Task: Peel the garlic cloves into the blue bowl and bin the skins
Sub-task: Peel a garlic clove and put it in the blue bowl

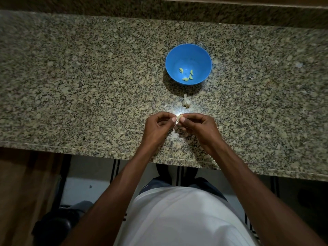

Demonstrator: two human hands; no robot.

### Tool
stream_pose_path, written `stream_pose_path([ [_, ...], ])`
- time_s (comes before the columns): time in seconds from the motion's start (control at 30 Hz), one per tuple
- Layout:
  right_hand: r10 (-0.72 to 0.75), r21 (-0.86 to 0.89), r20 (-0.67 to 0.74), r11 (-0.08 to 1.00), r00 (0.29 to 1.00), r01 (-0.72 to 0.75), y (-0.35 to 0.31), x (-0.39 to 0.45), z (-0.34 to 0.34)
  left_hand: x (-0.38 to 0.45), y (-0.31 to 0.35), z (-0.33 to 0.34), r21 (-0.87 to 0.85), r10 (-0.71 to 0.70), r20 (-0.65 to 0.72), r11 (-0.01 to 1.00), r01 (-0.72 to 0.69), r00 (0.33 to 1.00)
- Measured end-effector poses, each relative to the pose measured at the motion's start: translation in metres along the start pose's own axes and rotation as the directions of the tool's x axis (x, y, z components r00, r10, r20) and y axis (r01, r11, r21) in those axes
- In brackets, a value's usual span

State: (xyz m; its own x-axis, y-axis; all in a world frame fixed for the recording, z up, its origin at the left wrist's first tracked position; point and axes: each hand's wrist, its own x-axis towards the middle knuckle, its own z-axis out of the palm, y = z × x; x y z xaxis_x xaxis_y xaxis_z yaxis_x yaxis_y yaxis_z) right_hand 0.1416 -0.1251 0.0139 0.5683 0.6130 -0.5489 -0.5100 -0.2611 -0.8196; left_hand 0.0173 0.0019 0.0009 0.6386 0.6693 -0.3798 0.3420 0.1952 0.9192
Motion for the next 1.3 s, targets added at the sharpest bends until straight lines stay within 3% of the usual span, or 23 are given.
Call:
stream_pose_path([
  [0.17, 0.056, 0.074, 0.016, 0.996, 0.998, -0.057, 0.002, -0.001, -0.002, -0.001, -0.002, -0.004, 0.139, 0.060, -0.017, 0.989, -0.057, 0.998],
  [0.4, 0.068, 0.098, 0.036, 0.993, 0.997, -0.071, 0.000, 0.000, 0.000, -0.003, 0.003, -0.005, 0.147, 0.011, -0.167, 0.989, 0.014, 0.986],
  [0.6, 0.085, 0.085, 0.029, 0.993, 0.996, -0.087, -0.002, 0.000, 0.003, -0.001, 0.000, -0.004, 0.200, 0.130, 0.041, 0.970, -0.135, 0.991],
  [0.83, 0.143, 0.074, 0.021, 0.987, 0.990, -0.144, -0.002, 0.003, 0.003, 0.007, -0.002, 0.006, 0.478, 0.273, 0.199, 0.811, -0.336, 0.941],
  [1.1, 0.279, 0.372, 0.096, 0.881, 0.956, -0.294, -0.002, 0.003, 0.008, 0.016, -0.002, 0.012, 0.662, 0.504, 0.223, 0.550, -0.509, 0.834],
  [1.3, 0.359, 0.229, 0.099, 0.900, 0.928, -0.372, -0.008, 0.008, 0.003, 0.017, -0.014, 0.009, 0.743, 0.533, 0.292, 0.396, -0.539, 0.794],
])
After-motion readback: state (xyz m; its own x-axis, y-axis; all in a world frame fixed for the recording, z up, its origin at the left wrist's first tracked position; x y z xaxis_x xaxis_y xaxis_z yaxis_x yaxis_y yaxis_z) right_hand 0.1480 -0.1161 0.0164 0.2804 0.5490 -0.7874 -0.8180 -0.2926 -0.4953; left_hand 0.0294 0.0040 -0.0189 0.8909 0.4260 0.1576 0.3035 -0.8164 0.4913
